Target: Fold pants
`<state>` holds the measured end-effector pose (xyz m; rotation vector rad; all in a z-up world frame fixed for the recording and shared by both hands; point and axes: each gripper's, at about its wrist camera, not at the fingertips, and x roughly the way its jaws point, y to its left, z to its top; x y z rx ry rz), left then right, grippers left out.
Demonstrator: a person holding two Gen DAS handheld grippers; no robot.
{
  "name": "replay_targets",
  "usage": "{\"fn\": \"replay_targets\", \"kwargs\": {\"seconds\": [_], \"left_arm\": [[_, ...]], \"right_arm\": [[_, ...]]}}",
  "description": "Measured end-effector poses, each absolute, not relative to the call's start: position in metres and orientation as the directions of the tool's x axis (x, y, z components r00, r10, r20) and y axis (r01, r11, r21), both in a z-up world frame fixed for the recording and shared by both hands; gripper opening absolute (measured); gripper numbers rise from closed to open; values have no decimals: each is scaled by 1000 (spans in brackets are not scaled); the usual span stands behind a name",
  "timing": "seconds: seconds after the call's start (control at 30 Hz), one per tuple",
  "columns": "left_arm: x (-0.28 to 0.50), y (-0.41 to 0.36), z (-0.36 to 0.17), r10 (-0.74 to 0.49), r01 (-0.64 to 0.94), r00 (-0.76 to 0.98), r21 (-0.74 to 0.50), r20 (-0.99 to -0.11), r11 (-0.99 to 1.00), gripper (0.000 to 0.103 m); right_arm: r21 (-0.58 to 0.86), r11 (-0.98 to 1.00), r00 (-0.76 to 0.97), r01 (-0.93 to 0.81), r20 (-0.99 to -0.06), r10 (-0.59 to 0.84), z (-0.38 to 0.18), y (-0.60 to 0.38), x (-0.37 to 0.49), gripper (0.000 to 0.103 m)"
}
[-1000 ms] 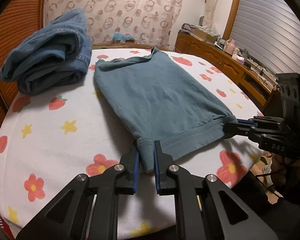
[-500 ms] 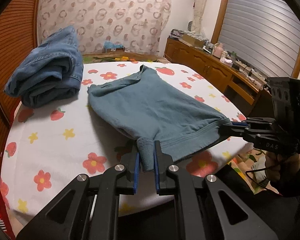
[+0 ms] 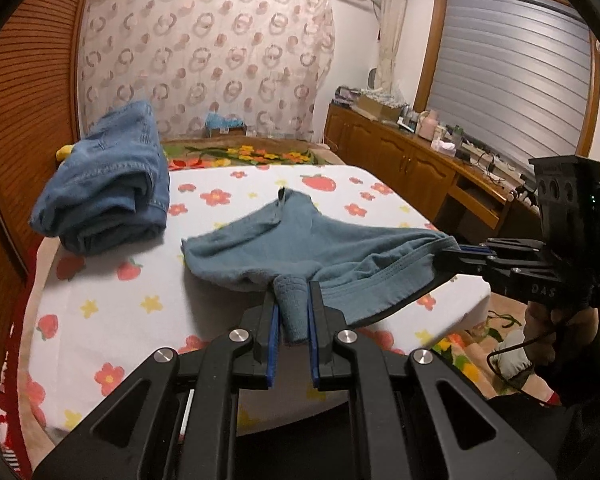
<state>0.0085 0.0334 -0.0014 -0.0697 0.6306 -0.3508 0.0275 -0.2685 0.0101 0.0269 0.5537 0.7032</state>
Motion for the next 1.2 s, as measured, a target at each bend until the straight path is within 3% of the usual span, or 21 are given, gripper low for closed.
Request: {"fn": "replay_targets", "kwargs": {"seconds": [0.5, 1.0, 1.2], "left_arm": [[49, 34, -2, -310, 281, 757, -142, -575, 949, 13], [119, 42, -27, -226, 225, 722, -87, -653, 970, 13], [140, 52, -36, -242, 212, 705, -127, -667, 969, 15]], "right_arm": [[174, 789, 668, -589, -444, 597, 12, -262, 67, 11], [152, 813, 657, -562, -515, 551, -1, -218, 155, 11], [166, 824, 651, -542, -537, 537, -9, -209, 184, 12]]}}
